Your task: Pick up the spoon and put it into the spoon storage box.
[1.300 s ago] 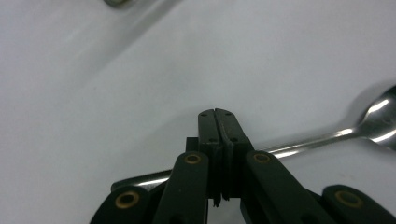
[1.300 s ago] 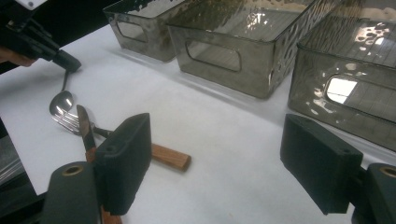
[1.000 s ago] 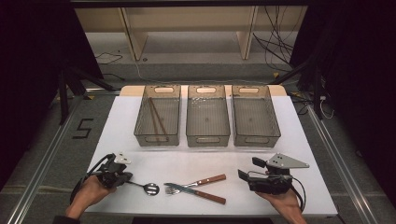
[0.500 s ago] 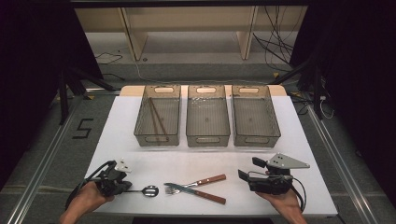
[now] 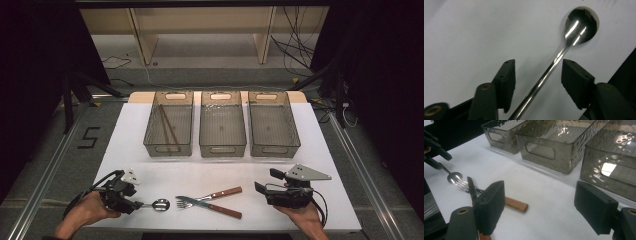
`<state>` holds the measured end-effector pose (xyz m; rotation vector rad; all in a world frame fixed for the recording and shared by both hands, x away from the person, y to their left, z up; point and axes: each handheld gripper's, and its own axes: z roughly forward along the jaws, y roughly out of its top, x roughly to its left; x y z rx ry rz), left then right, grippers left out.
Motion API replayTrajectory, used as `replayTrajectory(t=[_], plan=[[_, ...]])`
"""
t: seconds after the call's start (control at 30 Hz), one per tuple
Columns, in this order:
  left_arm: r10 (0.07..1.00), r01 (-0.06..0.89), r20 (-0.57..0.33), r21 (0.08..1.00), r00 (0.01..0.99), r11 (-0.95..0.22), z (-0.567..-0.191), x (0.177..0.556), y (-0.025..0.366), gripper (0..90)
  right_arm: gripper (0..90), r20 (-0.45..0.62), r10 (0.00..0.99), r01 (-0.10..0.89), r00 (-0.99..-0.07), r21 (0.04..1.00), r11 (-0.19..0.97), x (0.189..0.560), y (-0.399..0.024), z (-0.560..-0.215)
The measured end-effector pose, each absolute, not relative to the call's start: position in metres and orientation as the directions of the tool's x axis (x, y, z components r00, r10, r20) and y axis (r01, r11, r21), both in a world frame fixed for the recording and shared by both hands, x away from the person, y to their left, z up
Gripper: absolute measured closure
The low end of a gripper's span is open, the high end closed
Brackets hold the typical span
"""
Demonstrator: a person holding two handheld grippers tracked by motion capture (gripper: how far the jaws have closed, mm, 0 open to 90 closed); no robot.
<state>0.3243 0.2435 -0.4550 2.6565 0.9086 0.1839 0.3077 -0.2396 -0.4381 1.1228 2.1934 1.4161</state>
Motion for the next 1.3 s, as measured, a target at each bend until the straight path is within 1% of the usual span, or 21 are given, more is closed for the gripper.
replayTrajectory(t=[0.03,0.13,0.23,0.4,0.67,0.83,1.0,1.3], plan=[[0.603,0.564,0.02,0.327,0.798,-0.758,-0.456,0.325,0.242,39.5,25.6,0.157,0.743,0.449,-0.65,0.869,0.209,0.308,-0.24,-0.438],[0.583,0.548,0.024,0.311,0.812,-0.776,-0.458,0.324,0.238,37.6,25.6,0.159,0.743,0.452,-0.65,0.867,0.21,0.308,-0.239,-0.438],[0.552,0.522,0.033,0.283,0.833,-0.804,-0.46,0.325,0.234,39.2,25.6,0.16,0.743,0.452,-0.65,0.867,0.21,0.308,-0.239,-0.438],[0.53,0.504,0.042,0.251,0.847,-0.826,-0.461,0.327,0.229,45.7,25.6,0.161,0.742,0.454,-0.65,0.866,0.21,0.308,-0.239,-0.439],[0.504,0.492,0.01,0.205,0.864,-0.846,-0.463,0.331,0.224,57.9,25.7,0.16,0.742,0.452,-0.652,0.867,0.211,0.308,-0.239,-0.438],[0.498,0.489,-0.002,0.192,0.867,-0.851,-0.463,0.333,0.222,63.6,25.7,0.16,0.741,0.455,-0.652,0.865,0.214,0.308,-0.239,-0.439],[0.482,0.473,0.006,0.181,0.876,-0.862,-0.462,0.334,0.221,72.0,25.7,0.159,0.742,0.453,-0.651,0.866,0.212,0.308,-0.239,-0.438],[0.465,0.456,0.004,0.186,0.886,-0.87,-0.462,0.332,0.22,83.1,25.8,0.16,0.742,0.455,-0.651,0.865,0.212,0.308,-0.239,-0.439]])
